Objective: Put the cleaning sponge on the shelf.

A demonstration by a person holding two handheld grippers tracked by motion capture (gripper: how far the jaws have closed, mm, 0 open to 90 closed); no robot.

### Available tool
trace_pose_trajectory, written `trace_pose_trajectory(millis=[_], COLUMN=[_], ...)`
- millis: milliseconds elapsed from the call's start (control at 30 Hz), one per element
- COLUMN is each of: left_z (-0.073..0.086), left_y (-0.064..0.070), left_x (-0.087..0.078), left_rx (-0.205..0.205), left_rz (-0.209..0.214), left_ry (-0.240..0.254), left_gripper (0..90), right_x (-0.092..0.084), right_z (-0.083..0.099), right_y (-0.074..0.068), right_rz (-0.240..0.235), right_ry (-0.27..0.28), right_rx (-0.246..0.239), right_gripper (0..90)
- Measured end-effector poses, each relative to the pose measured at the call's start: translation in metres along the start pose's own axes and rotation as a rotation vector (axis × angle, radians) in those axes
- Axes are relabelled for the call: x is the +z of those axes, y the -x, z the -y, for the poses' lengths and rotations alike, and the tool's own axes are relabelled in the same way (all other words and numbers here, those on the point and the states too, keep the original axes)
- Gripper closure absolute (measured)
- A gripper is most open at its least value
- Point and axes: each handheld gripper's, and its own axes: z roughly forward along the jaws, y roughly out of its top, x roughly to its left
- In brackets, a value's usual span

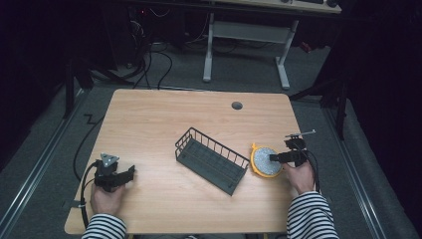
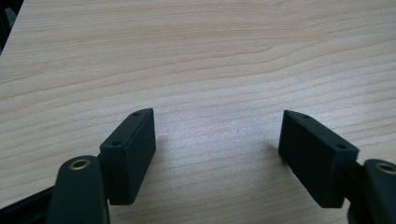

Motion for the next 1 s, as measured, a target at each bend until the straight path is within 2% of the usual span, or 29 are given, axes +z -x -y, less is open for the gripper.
trace_pose_trajectory(millis=[100, 167, 233, 367, 433, 567, 700, 1000], left_z=[0.0, 0.0, 0.0, 0.0, 0.0, 0.0, 0.0, 0.0], left_y=[0.0, 0.0, 0.0, 0.0, 0.0, 0.0, 0.0, 0.0], left_x=[0.0, 0.0, 0.0, 0.0, 0.0, 0.0, 0.0, 0.0], left_rx=[0.0, 0.0, 0.0, 0.001, 0.0, 0.0, 0.0, 0.0], left_rz=[0.0, 0.0, 0.0, 0.0, 0.0, 0.0, 0.0, 0.001], left_ry=[0.0, 0.0, 0.0, 0.0, 0.0, 0.0, 0.0, 0.0], left_gripper=[27.8, 27.8, 27.8, 27.8, 27.8, 27.8, 27.8, 27.8], right_x=[0.003, 0.006, 0.007, 0.005, 0.004, 0.001, -0.005, -0.039], right_z=[-0.001, -0.001, -0.001, -0.001, -0.001, -0.001, 0.0, -0.005], right_y=[0.004, 0.006, 0.006, 0.008, 0.008, 0.004, 0.001, -0.005], right_rz=[-0.03, -0.063, -0.071, -0.096, -0.096, -0.084, -0.101, -0.072], right_ry=[-0.019, -0.028, -0.035, -0.042, -0.03, -0.018, 0.018, 0.108], right_rx=[0.022, 0.032, 0.026, 0.032, 0.013, -0.018, -0.027, -0.088], right_gripper=[40.4, 46.6, 50.7, 66.6, 74.0, 78.0, 78.9, 79.3])
